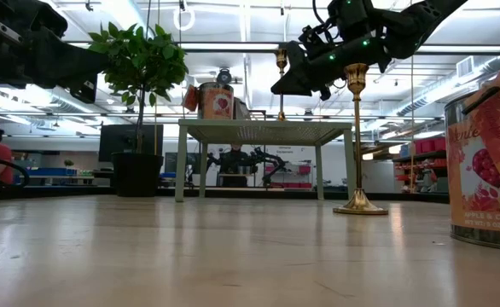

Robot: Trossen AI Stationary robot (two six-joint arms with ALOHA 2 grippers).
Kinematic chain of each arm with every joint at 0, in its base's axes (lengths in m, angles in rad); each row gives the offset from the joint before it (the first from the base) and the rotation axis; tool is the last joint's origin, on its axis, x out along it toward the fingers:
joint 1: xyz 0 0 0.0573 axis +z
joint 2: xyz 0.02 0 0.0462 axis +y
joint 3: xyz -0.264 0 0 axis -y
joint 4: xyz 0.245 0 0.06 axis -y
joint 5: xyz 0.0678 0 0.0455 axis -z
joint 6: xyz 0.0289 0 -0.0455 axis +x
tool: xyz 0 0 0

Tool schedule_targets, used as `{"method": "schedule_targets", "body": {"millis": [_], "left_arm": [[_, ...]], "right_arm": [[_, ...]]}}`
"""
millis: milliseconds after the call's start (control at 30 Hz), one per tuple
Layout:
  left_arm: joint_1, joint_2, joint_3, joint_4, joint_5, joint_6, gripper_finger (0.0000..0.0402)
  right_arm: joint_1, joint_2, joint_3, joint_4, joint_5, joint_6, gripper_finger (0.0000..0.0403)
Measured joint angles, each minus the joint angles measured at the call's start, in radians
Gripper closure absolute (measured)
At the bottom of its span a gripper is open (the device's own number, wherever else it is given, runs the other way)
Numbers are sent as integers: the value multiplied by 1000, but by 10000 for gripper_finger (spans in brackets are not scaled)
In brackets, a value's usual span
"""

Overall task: Pick & Place candle stick holders
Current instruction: Put the top left gold candle holder on the shelf

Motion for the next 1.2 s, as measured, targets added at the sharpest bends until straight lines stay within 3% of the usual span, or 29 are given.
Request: {"method": "schedule_targets", "body": {"millis": [867, 1200], "left_arm": [[0, 0, 0, 0, 0, 0, 371], [0, 0, 0, 0, 0, 0, 371]], "right_arm": [[0, 0, 0, 8, -3, -2, 385], [-7, -58, 0, 8, -2, -2, 386]]}}
